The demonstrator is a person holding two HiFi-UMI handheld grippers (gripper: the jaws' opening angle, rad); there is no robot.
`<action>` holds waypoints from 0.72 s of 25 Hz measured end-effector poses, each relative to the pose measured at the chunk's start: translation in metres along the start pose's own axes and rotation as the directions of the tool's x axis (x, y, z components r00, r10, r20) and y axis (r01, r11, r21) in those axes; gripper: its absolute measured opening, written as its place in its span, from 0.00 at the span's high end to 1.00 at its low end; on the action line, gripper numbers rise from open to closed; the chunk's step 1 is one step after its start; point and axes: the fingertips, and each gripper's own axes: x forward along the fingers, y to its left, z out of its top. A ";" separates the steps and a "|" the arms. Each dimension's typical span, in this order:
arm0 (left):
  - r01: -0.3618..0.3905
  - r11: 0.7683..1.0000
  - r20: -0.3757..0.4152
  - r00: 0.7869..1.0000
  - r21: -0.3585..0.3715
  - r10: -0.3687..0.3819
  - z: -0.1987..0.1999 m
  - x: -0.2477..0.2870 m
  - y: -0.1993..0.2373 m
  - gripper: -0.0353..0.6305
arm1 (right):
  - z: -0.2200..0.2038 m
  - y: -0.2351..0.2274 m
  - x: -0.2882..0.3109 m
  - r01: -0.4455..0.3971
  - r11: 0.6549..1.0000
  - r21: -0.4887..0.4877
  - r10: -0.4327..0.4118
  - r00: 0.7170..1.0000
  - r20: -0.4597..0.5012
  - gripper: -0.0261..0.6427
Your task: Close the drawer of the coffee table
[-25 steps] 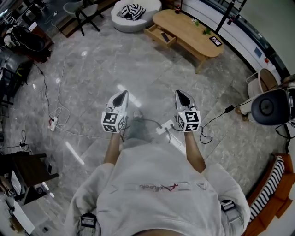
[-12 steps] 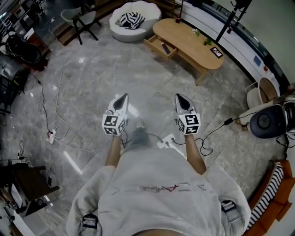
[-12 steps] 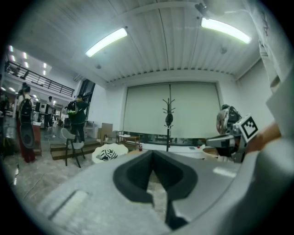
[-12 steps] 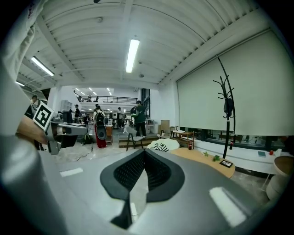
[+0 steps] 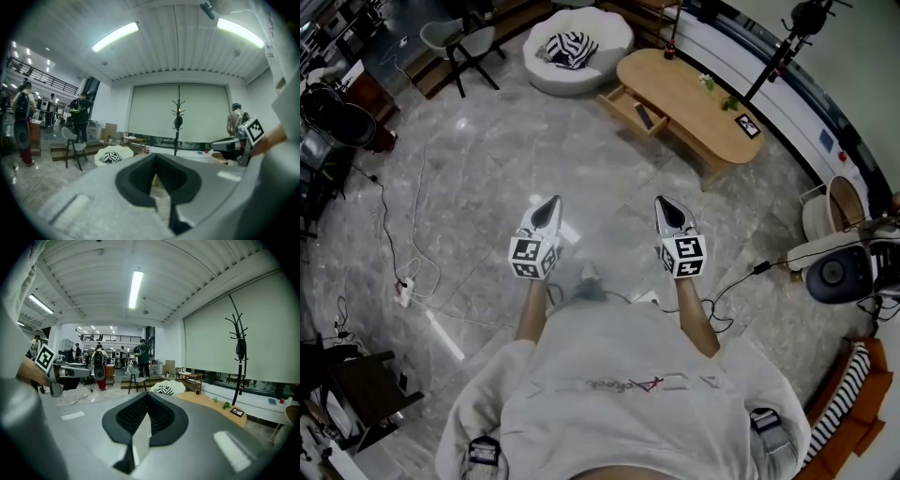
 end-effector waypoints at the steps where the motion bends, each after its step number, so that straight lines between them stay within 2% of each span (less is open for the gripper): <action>1: 0.000 1.000 -0.002 1.000 -0.001 0.000 0.002 0.007 0.010 0.95 | 0.003 -0.001 0.012 0.002 1.000 0.001 -0.002 1.000 -0.001 0.95; 9: 0.020 1.000 -0.001 1.000 0.011 -0.020 0.022 0.068 0.081 0.95 | 0.031 -0.016 0.101 0.022 1.000 -0.003 -0.022 1.000 0.012 0.95; 18: 0.055 0.998 0.001 0.998 0.015 -0.055 0.030 0.126 0.141 0.95 | 0.041 -0.031 0.176 0.055 0.998 0.000 -0.055 0.998 0.007 0.95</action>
